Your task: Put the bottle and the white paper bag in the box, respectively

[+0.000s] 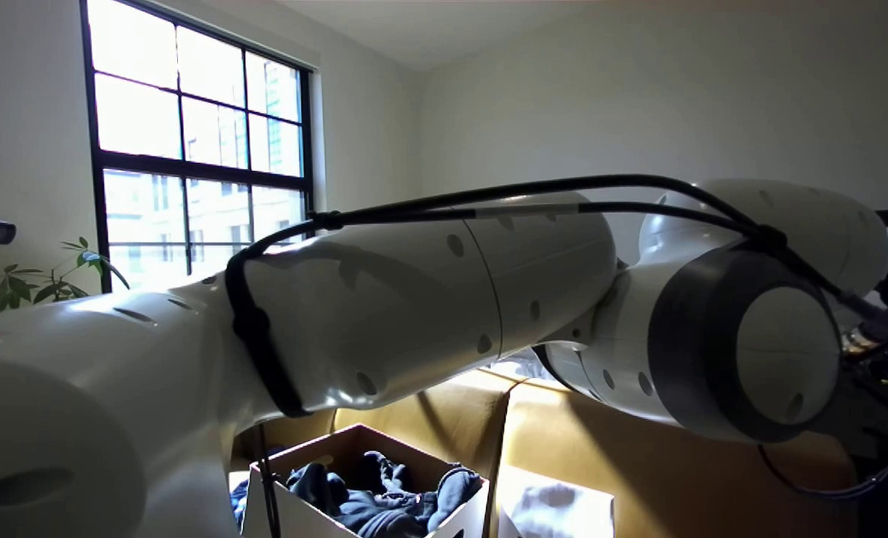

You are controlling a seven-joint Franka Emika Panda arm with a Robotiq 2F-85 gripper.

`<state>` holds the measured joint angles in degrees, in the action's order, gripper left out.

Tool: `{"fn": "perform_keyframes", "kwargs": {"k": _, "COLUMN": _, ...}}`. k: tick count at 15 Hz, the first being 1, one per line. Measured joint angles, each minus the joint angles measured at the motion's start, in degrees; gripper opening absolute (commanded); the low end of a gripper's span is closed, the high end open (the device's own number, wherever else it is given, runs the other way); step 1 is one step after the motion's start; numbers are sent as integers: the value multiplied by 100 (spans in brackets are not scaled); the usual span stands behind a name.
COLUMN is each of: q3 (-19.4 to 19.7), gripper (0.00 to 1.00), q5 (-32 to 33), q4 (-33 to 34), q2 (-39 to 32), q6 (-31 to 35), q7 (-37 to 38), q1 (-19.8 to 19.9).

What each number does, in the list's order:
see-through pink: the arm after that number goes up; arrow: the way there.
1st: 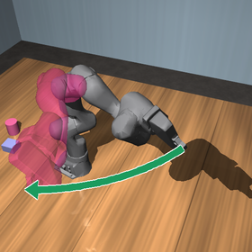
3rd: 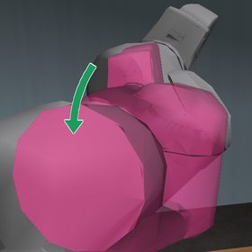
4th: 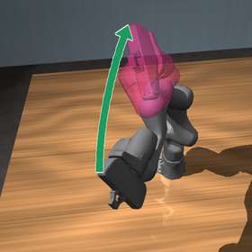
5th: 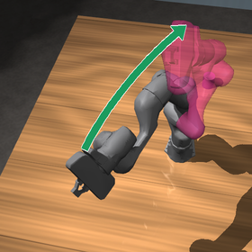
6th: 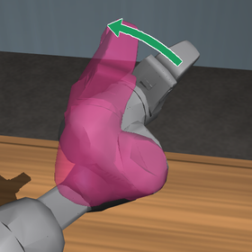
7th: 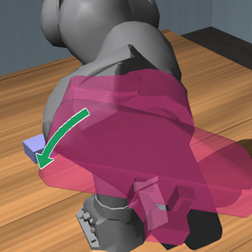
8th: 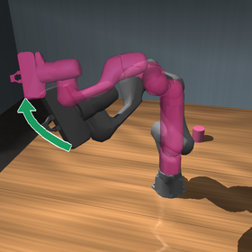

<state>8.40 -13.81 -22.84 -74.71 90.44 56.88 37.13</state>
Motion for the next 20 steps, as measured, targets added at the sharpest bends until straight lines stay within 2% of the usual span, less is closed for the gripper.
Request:
{"fn": "perform_keyframes", "kwargs": {"k": 1, "q3": -26, "gripper": 73, "q5": 2, "q4": 14, "q2": -20, "q6": -50, "q7": 0, "q1": -4}}
{"fn": "perform_keyframes", "kwargs": {"k": 10, "q3": -21, "gripper": 13, "q5": 29, "q4": 43, "q2": -73, "q6": -181, "q7": 0, "q1": 11}}
{"fn": "perform_keyframes", "kwargs": {"k": 11, "q3": -10, "gripper": 10, "q5": 29, "q4": 37, "q2": -70, "q6": -180, "q7": 0, "q1": 11}}
{"fn": "perform_keyframes", "kwargs": {"k": 17, "q3": -1, "gripper": 10, "q5": 29, "q4": 30, "q2": -13, "q6": -199, "q7": -23, "q1": 37}}
{"fn": "perform_keyframes", "kwargs": {"k": 20, "q3": -93, "gripper": 10, "q5": 122, "q4": 373, "q2": 146, "q6": -779, "q7": -666, "q1": 182}}
